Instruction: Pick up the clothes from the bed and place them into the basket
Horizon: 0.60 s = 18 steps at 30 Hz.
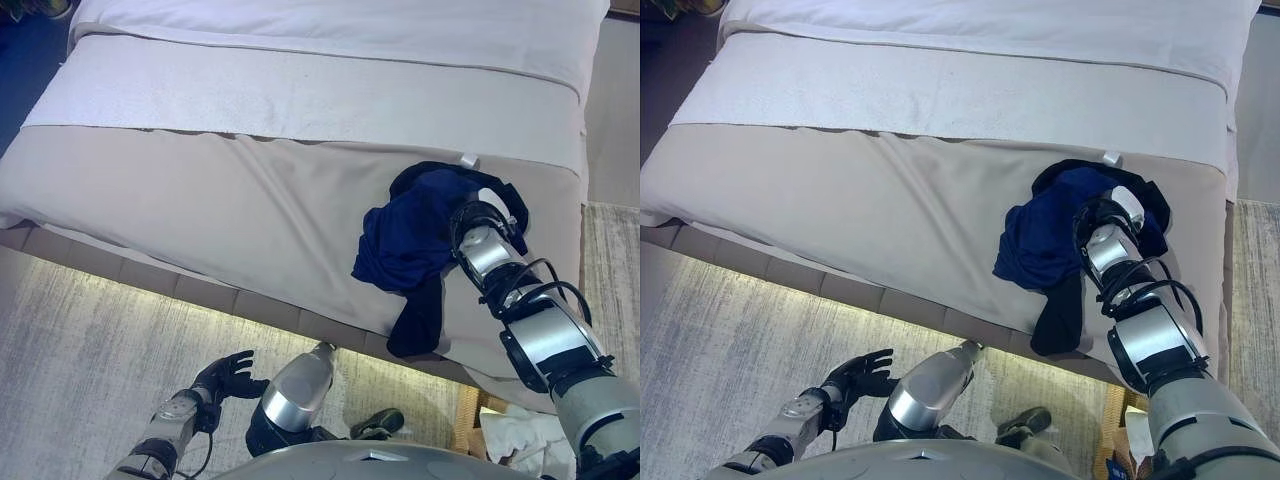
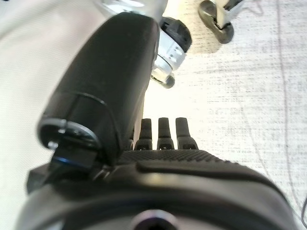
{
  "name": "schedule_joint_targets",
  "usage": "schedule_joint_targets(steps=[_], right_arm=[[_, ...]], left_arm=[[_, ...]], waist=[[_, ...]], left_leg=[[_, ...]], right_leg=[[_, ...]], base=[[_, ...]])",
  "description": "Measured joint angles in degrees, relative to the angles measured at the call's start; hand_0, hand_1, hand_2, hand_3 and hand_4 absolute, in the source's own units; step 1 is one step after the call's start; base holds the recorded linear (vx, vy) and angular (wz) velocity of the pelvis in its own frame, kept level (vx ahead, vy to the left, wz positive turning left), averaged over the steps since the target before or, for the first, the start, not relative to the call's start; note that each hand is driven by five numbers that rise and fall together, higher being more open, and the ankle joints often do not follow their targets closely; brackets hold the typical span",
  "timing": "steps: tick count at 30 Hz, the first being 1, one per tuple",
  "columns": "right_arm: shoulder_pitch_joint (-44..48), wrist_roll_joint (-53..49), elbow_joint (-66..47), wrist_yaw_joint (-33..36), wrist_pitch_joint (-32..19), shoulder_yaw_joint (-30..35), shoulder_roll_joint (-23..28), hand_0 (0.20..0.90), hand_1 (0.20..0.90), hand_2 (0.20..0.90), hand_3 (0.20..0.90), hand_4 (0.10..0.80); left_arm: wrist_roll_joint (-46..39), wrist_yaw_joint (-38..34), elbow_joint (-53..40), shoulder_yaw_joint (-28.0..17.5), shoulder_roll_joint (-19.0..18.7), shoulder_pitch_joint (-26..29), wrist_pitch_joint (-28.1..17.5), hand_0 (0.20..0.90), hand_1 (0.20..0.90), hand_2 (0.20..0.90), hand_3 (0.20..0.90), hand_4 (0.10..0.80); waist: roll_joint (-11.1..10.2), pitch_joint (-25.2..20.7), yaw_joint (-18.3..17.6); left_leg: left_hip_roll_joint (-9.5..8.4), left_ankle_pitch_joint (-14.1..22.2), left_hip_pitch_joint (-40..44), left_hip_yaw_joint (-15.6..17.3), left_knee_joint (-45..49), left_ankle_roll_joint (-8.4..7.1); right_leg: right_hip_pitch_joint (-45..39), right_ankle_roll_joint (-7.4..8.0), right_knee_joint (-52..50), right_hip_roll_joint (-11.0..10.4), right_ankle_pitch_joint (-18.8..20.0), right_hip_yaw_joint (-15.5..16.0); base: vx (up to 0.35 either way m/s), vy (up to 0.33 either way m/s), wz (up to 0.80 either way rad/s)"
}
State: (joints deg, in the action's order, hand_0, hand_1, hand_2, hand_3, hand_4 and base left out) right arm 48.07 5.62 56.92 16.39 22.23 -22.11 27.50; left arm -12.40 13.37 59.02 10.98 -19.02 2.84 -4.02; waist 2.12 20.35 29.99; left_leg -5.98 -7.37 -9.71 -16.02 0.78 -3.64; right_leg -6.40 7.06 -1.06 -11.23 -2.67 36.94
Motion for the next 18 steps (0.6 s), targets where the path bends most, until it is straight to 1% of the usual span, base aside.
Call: schedule_joint_targets(steps=[2,4,6,7,9,11,14,18], right_arm=[[0.1,-0.5,-3.7,1.8,-0.1,0.1,0.1,0.3,0.3,0.3,0.2,0.1],[0.1,-1.2,-10.6,5.3,-1.5,1.0,0.1,0.3,0.3,0.3,0.2,0.1],[0.1,-1.0,-18.6,9.2,-3.5,2.1,0.4,0.3,0.3,0.3,0.2,0.1],[0.2,-0.9,-22.8,10.7,-4.6,2.9,0.5,0.3,0.3,0.3,0.2,0.1],[0.6,0.9,-29.2,13.2,-6.9,3.7,0.9,0.3,0.3,0.3,0.2,0.1],[1.5,2.5,-34.7,15.1,-8.9,3.8,2.7,0.3,0.3,0.3,0.2,0.1],[2.3,2.9,-39.6,17.2,-11.8,5.5,5.4,0.3,0.3,0.3,0.2,0.1],[2.2,2.7,-41.6,20.0,-12.7,9.3,7.1,0.3,0.3,0.3,0.2,0.1]], left_arm=[[-0.2,-0.1,0.0,0.0,0.3,0.0,0.0,0.9,0.9,0.9,0.9,0.8],[-1.2,-0.3,0.2,0.0,0.5,0.0,0.0,0.9,0.9,0.9,0.9,0.8],[-1.2,-0.6,0.4,0.0,0.5,0.0,-0.1,0.9,0.9,0.9,0.9,0.8],[-1.2,-0.8,0.6,0.0,0.5,0.0,-0.2,0.9,0.9,0.9,0.9,0.8],[-1.2,-0.7,1.3,-0.1,0.6,-0.1,-0.4,0.9,0.9,0.9,0.9,0.8],[-1.1,-0.7,2.7,-0.5,0.7,-0.2,-0.9,0.9,0.9,0.9,0.9,0.8],[-1.0,-0.7,3.4,-2.1,0.8,-1.1,-1.8,0.9,0.9,0.9,0.9,0.8],[-0.8,-0.7,3.6,-2.9,0.7,-3.3,-2.6,0.9,0.9,0.9,0.9,0.8]], waist=[[0.0,0.0,-0.6],[0.0,0.0,-1.1],[-0.1,0.1,-1.6],[-0.1,0.1,-1.9],[-0.2,0.2,-2.1],[-0.3,0.2,-2.7],[-0.9,-0.1,-3.7],[-3.1,-1.5,-6.2]], left_leg=[[0.15,0.0,-0.6,0.1,0.0,-0.01],[0.19,-0.1,-0.8,0.4,0.0,0.0],[0.18,-0.1,-0.4,0.8,0.0,0.06],[0.15,-0.3,-0.1,1.0,0.0,0.33],[0.16,-0.2,1.1,1.8,-0.2,0.37],[0.16,-0.1,2.7,2.2,-0.7,0.5],[0.56,0.7,5.4,3.7,-1.5,0.75],[1.27,1.1,6.1,5.5,-1.5,1.15]], right_leg=[[0.6,0.0,0.0,0.1,0.0,-0.1],[1.0,0.01,0.0,0.1,0.0,-0.4],[0.7,0.01,0.1,0.1,0.0,-0.7],[0.5,0.02,0.1,0.1,0.0,-0.9],[-0.2,0.14,0.4,0.2,0.1,-1.9],[-1.6,0.21,1.0,0.2,0.2,-2.4],[-3.3,0.22,1.2,0.2,0.2,-4.0],[-3.1,0.02,1.1,0.6,0.1,-6.3]], base=[[-0.01,-0.055,-0.06],[0.014,-0.047,-0.05],[0.042,-0.05,-0.05],[0.065,-0.036,-0.08],[0.083,-0.019,-0.16],[0.11,-0.017,-0.17],[0.072,-0.038,-0.26],[0.02,-0.082,-0.25]])
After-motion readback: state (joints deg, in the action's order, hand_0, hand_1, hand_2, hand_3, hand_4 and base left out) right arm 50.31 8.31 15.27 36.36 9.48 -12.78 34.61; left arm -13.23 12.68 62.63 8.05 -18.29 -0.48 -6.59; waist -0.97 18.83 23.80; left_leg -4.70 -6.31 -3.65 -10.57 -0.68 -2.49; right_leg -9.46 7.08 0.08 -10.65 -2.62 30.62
